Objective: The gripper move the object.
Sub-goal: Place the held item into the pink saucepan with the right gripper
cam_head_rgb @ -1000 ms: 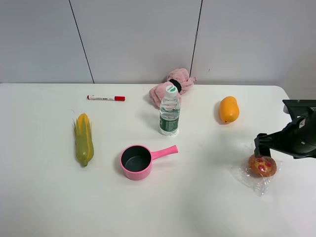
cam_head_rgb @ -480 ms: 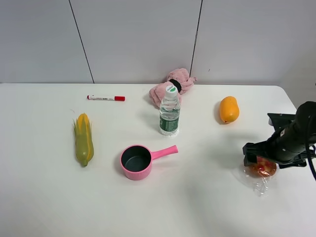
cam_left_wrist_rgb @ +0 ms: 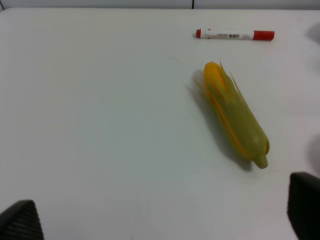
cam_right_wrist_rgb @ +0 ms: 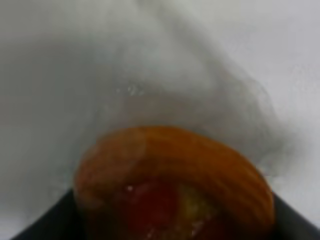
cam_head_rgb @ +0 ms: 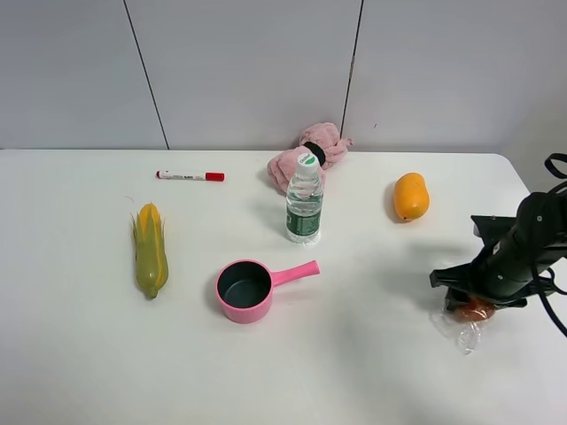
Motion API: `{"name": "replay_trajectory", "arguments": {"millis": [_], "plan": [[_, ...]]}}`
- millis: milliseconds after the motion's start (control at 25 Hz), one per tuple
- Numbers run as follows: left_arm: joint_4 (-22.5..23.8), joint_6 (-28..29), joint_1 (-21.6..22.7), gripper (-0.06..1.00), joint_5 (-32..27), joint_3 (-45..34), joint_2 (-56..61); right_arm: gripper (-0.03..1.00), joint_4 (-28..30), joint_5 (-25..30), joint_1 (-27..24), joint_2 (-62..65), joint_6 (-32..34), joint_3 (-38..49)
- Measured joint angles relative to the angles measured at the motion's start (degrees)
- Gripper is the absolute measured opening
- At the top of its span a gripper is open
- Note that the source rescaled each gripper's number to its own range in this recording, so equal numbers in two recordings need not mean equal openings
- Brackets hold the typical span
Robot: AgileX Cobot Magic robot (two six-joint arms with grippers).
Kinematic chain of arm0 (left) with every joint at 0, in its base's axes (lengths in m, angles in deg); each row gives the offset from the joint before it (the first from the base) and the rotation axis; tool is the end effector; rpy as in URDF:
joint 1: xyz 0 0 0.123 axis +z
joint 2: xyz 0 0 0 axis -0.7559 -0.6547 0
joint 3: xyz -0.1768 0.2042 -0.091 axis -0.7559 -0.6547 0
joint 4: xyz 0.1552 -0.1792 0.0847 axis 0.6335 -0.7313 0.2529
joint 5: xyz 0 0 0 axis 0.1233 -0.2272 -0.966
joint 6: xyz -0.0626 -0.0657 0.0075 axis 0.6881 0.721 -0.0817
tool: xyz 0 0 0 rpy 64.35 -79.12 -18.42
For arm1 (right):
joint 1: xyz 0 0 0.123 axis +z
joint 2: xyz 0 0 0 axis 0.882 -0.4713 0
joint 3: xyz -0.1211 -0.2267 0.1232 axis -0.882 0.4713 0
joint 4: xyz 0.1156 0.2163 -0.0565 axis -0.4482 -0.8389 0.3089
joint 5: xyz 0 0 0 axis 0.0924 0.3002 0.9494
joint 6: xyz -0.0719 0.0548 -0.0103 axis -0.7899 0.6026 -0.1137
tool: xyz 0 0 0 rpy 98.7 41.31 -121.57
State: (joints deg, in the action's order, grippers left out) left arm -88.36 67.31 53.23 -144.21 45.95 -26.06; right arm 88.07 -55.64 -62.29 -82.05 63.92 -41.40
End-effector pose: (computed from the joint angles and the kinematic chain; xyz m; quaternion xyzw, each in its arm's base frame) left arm -0.0066 -0.0025 0.2801 -0.0402 0.8475 -0.0008 0.5293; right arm 0.2480 -0.0027 0.1018 0.0366 0.9970 -0.0032 0.0678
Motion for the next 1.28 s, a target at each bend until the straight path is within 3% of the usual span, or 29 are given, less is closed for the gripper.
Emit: {"name": "replay_trajectory", "arguments": {"millis": [280, 520, 800, 1000, 1280], "plan": [[0.0, 0.0, 0.0, 1.0, 0.02, 0.0, 0.0, 0.0, -6.59, 10.7, 0.0, 13.18, -4.32, 0.06], [0.0, 0.0, 0.0, 1.0, 0.02, 0.0, 0.0, 0.0, -15.04, 26.18, 0.0, 29.22, -16.94, -3.36], [0.0, 0.0, 0.0, 1.0, 0.02, 0.0, 0.0, 0.0, -27.71, 39.44, 2.14, 35.18, -33.58, -19.46], [0.0, 0.0, 0.0, 1.0, 0.02, 0.0, 0.0, 0.0, -28.55, 41.95, 13.07, 32.54, -40.98, -28.96], [0.0, 0.0, 0.0, 1.0, 0.02, 0.0, 0.0, 0.0, -21.29, 34.97, 32.09, 21.86, -47.27, -34.36]]}}
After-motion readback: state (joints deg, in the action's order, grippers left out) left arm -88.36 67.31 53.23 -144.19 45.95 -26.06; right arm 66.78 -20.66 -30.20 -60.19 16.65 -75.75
